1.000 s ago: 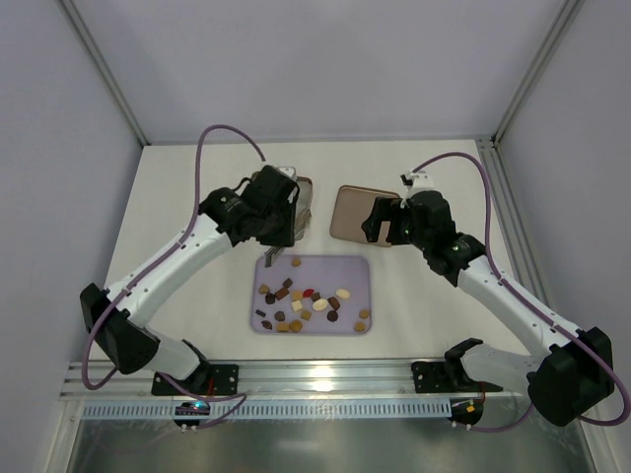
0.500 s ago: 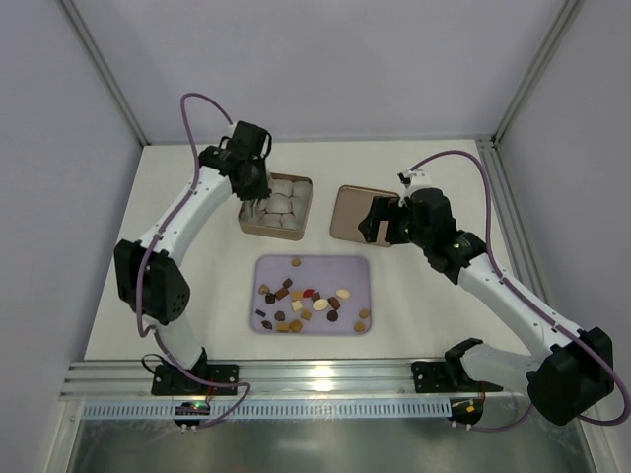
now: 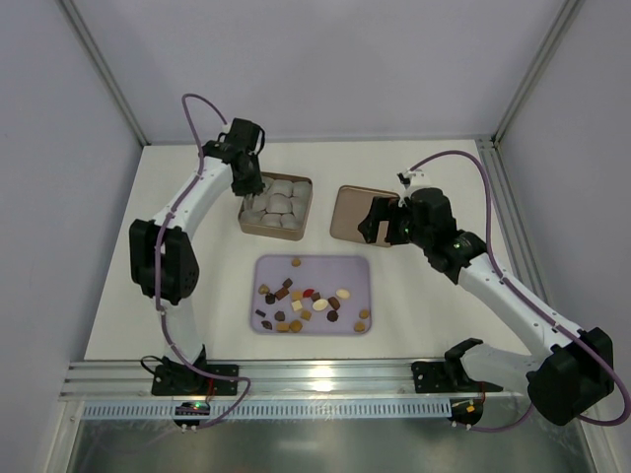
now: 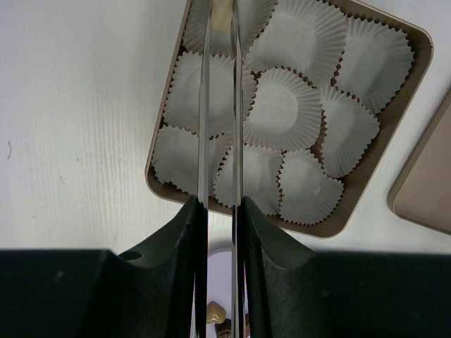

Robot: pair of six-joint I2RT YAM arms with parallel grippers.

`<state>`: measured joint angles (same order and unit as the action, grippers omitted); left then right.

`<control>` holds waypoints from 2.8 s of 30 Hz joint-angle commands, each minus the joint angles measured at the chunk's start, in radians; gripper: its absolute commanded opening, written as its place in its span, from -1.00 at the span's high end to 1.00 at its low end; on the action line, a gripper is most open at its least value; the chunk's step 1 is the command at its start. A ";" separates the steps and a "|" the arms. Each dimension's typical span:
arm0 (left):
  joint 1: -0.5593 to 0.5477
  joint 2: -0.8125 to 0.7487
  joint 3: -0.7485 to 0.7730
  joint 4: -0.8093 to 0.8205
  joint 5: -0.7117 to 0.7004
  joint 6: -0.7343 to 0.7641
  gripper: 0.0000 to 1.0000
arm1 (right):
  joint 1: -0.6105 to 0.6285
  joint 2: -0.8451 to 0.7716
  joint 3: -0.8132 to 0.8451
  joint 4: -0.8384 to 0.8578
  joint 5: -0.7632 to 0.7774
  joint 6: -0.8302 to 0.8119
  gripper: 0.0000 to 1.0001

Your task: Pack the chocolate

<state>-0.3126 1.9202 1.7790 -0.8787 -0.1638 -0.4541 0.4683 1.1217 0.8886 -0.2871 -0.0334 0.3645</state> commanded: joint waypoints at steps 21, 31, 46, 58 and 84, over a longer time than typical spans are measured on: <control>0.004 -0.006 0.016 0.058 0.015 0.031 0.25 | 0.000 -0.007 0.019 0.016 -0.008 0.001 -0.99; 0.003 -0.101 -0.003 0.029 0.075 0.031 0.27 | 0.000 -0.008 0.027 0.012 -0.014 0.001 -0.99; -0.106 -0.387 -0.228 -0.037 0.126 0.017 0.30 | 0.000 -0.017 0.033 -0.003 0.006 -0.002 -1.00; -0.238 -0.630 -0.386 -0.172 0.113 0.031 0.27 | 0.000 -0.034 0.012 -0.004 0.012 0.002 -1.00; -0.507 -0.679 -0.609 -0.229 0.050 -0.026 0.24 | 0.001 -0.040 -0.022 0.017 -0.005 0.025 -0.99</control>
<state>-0.8116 1.2480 1.1698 -1.1000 -0.0822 -0.4713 0.4683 1.1099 0.8669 -0.3073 -0.0330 0.3775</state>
